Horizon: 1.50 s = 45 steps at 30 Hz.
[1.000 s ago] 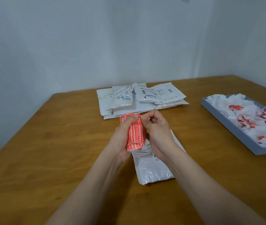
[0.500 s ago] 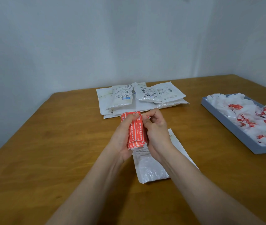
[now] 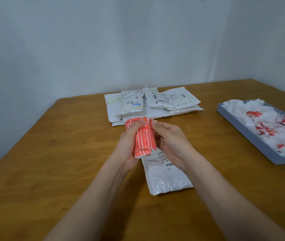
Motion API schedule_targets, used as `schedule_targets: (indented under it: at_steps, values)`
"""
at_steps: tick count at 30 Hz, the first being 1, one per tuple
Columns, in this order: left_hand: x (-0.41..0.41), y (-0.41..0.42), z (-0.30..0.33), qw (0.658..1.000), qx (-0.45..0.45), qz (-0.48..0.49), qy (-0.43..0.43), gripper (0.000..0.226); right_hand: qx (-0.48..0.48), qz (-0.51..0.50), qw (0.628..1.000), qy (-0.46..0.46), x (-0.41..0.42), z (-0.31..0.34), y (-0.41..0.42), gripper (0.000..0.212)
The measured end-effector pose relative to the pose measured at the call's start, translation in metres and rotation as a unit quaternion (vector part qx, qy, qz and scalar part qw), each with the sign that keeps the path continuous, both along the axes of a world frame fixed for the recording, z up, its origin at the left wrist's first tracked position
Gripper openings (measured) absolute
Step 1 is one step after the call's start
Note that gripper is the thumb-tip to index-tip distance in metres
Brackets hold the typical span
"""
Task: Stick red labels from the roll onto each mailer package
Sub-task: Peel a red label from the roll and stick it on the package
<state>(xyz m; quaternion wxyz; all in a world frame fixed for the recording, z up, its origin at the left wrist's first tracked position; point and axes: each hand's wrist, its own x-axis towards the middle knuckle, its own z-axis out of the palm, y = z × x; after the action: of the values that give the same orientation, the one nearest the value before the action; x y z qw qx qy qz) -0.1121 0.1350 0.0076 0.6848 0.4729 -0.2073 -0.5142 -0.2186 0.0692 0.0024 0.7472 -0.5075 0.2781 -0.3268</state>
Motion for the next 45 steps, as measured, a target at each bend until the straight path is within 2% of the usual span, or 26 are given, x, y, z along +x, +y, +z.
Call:
schedule_targets:
  at_steps: [3,7,12,15,19,23,38,45]
  values:
    - [0.000,-0.001,-0.002,1.000,0.008,0.004,0.002,0.039,-0.006,0.005,1.000,0.015,-0.001,-0.001,0.000,0.027]
    - [-0.003,-0.003,-0.003,1.000,0.012,0.007,0.017,0.050,-0.028,-0.044,0.999,0.006,0.002,-0.004,0.002,0.018]
    - [-0.006,-0.003,-0.003,0.999,0.008,0.014,0.040,0.028,-0.059,-0.104,0.993,0.016,0.009,-0.008,0.006,0.017]
    - [-0.005,-0.002,-0.003,0.999,0.018,0.016,0.026,0.032,-0.055,-0.105,0.993,0.007,0.007,-0.007,0.008,0.018]
    - [0.001,-0.003,-0.004,0.999,0.033,0.025,-0.005,0.045,-0.023,-0.051,0.998,0.012,0.002,-0.005,0.005,0.025]
    - [0.004,-0.004,-0.005,0.999,0.036,0.031,-0.005,0.040,-0.017,-0.021,0.999,0.018,-0.001,-0.006,0.004,0.027]
    - [0.001,-0.003,-0.003,0.997,0.055,0.044,-0.007,0.039,-0.125,-0.139,0.981,0.055,0.004,-0.005,0.011,0.017]
    - [-0.003,-0.003,-0.001,0.996,0.073,0.040,-0.014,0.037,-0.115,-0.159,0.980,0.035,0.001,-0.005,0.014,0.013]
